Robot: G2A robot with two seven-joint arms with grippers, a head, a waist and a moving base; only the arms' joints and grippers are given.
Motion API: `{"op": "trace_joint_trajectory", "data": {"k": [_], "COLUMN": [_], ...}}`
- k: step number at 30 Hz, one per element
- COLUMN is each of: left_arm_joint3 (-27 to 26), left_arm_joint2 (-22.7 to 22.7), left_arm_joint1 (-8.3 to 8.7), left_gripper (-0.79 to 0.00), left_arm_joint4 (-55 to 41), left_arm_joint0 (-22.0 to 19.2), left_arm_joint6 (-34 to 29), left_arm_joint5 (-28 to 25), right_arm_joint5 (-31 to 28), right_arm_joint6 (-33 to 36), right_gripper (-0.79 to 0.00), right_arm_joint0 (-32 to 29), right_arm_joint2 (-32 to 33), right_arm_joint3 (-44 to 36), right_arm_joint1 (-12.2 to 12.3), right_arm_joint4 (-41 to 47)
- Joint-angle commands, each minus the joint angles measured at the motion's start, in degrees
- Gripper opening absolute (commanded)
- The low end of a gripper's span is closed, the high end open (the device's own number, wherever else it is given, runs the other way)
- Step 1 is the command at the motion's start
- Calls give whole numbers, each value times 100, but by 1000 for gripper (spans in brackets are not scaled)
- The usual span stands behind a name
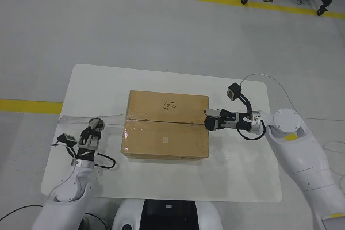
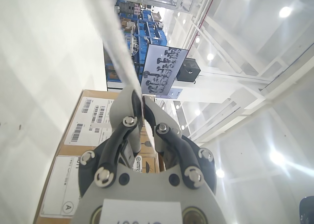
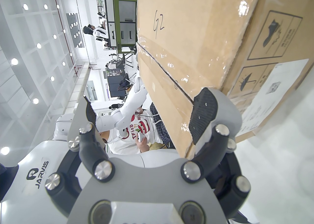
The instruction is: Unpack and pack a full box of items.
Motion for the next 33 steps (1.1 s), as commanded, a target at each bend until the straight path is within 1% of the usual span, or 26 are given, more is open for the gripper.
{"op": "trace_joint_trajectory", "data": {"k": [1,8,13,17,22,25,30,33], "left_arm_joint3": [-25,-405,-807,-1077,-1349,-1440,-1588,-1704], "left_arm_joint2": [-29,-139,-197,-149,-7,154,430,536], "left_arm_joint1": [-8,-41,-63,-84,-119,-147,-185,-192], "left_gripper": [-785,-785,-785,-785,-785,-785,-785,-785], "left_arm_joint4": [-13,59,304,617,1240,1588,2076,2607], "left_arm_joint0": [-4,82,151,153,115,14,-147,-184], "left_arm_joint6": [-2,-31,-30,-36,32,100,90,40], "left_arm_joint5": [0,-97,-137,-131,-132,-85,57,287], "right_arm_joint5": [0,0,0,0,0,0,0,0], "right_arm_joint6": [0,0,0,0,0,0,0,0], "right_gripper": [0,0,0,0,0,0,0,0], "right_arm_joint0": [0,0,0,0,0,0,0,0], "right_arm_joint2": [0,0,0,0,0,0,0,0], "right_arm_joint3": [0,0,0,0,0,0,0,0], "right_arm_joint1": [0,0,0,0,0,0,0,0], "right_arm_joint4": [0,0,0,0,0,0,0,0]}}
